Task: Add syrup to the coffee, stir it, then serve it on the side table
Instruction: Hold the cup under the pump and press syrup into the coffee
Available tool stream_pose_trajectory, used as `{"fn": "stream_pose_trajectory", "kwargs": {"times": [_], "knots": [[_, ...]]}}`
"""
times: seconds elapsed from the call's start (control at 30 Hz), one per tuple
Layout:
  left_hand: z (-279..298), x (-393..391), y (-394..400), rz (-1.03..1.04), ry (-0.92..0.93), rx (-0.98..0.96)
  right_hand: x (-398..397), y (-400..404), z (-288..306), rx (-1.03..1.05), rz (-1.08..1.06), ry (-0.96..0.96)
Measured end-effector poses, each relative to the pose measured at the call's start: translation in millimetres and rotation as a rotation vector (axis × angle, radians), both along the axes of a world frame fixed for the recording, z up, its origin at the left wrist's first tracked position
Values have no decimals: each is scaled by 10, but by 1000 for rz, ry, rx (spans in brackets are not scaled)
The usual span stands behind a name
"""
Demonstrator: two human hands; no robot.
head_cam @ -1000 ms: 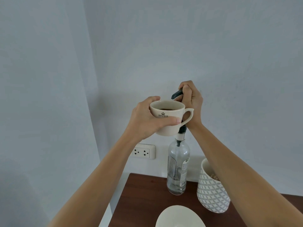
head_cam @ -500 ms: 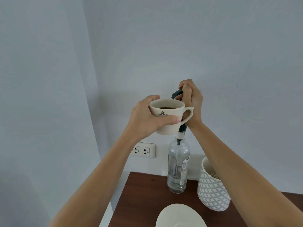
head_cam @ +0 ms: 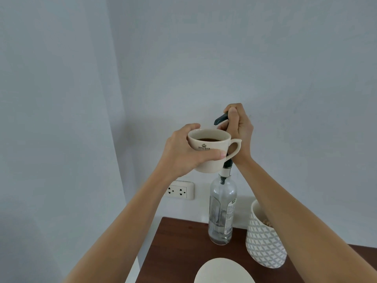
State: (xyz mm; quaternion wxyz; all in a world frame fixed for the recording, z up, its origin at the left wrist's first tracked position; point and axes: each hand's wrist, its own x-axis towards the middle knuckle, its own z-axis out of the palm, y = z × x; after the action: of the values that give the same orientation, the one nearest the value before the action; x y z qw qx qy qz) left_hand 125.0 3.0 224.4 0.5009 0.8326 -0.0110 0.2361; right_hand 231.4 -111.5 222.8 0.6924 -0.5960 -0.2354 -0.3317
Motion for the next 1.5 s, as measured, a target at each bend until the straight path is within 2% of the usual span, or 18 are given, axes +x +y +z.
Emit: {"fn": "stream_pose_trajectory", "kwargs": {"times": [1.5], "knots": [[2,12,22,-6,-11,-12,81,-18,10,-59,29,-10]]}}
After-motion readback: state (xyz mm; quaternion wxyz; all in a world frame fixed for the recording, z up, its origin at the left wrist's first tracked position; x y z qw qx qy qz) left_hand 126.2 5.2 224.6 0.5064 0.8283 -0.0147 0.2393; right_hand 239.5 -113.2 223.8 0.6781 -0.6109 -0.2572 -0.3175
